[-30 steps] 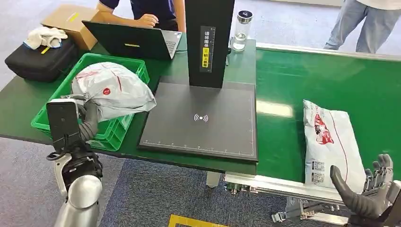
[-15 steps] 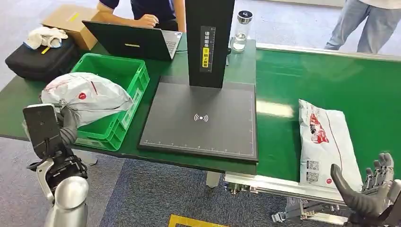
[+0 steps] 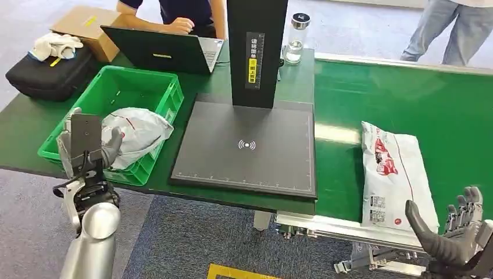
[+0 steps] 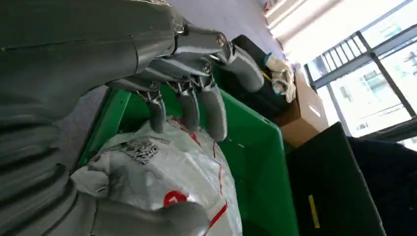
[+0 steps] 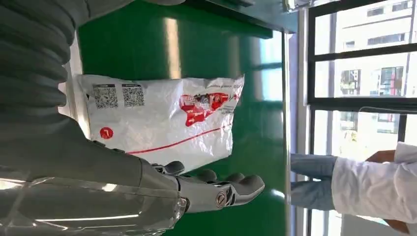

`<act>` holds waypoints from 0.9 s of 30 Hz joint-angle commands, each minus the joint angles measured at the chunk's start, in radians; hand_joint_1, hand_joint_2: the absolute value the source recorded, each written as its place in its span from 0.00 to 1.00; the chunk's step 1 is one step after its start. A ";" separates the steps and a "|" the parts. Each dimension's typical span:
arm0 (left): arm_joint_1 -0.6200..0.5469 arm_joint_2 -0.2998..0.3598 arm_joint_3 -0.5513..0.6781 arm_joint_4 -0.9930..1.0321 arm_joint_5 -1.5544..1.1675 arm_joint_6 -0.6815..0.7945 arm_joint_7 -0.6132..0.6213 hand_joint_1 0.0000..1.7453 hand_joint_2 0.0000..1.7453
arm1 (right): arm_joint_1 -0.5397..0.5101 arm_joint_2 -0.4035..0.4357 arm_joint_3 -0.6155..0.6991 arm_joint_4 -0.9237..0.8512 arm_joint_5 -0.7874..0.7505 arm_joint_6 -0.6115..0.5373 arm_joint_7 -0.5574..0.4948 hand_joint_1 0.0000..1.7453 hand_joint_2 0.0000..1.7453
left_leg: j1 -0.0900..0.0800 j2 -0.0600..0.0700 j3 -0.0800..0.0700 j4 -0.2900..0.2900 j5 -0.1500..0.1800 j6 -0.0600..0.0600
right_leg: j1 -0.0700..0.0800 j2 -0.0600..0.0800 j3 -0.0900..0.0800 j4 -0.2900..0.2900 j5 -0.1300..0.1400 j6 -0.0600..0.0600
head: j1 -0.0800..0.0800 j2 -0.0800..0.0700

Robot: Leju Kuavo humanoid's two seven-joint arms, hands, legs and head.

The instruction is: Moved the parcel from conveyor to table for the left to box.

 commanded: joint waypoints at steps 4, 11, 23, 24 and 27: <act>-0.006 0.001 -0.030 0.045 0.000 -0.004 0.016 0.00 1.00 | -0.056 -0.041 0.061 0.079 0.002 -0.008 0.002 0.00 1.00 | 0.000 0.001 0.007 -0.003 -0.001 0.000 | 0.000 0.001 0.006 -0.003 -0.001 -0.001 | 0.000 0.000; 0.033 -0.009 -0.058 -0.036 -0.004 0.000 0.013 0.00 1.00 | -0.051 -0.039 0.061 0.074 -0.002 -0.016 0.004 0.00 1.00 | 0.000 0.000 0.004 -0.001 -0.001 0.000 | 0.000 0.000 0.003 -0.001 -0.001 -0.001 | 0.000 0.000; 0.106 0.017 -0.174 -0.226 0.046 -0.026 -0.027 0.00 1.00 | -0.026 -0.010 0.036 0.041 0.013 0.020 0.010 0.00 1.00 | 0.000 0.000 0.003 -0.001 -0.001 0.000 | 0.000 0.001 0.002 -0.001 -0.001 -0.001 | 0.000 0.000; 0.109 0.018 -0.180 -0.233 0.050 -0.030 -0.030 0.00 1.00 | -0.029 -0.011 0.038 0.048 0.013 0.018 0.010 0.00 1.00 | 0.000 0.000 0.004 -0.001 -0.002 0.000 | 0.000 0.000 0.004 -0.001 -0.001 -0.001 | 0.000 0.000; 0.120 0.017 -0.199 -0.240 0.083 -0.054 -0.041 0.00 1.00 | -0.039 -0.017 0.054 0.064 0.015 0.019 0.011 0.00 1.00 | 0.000 0.001 0.005 -0.002 -0.002 0.000 | 0.000 0.001 0.005 -0.002 -0.001 -0.001 | 0.000 0.000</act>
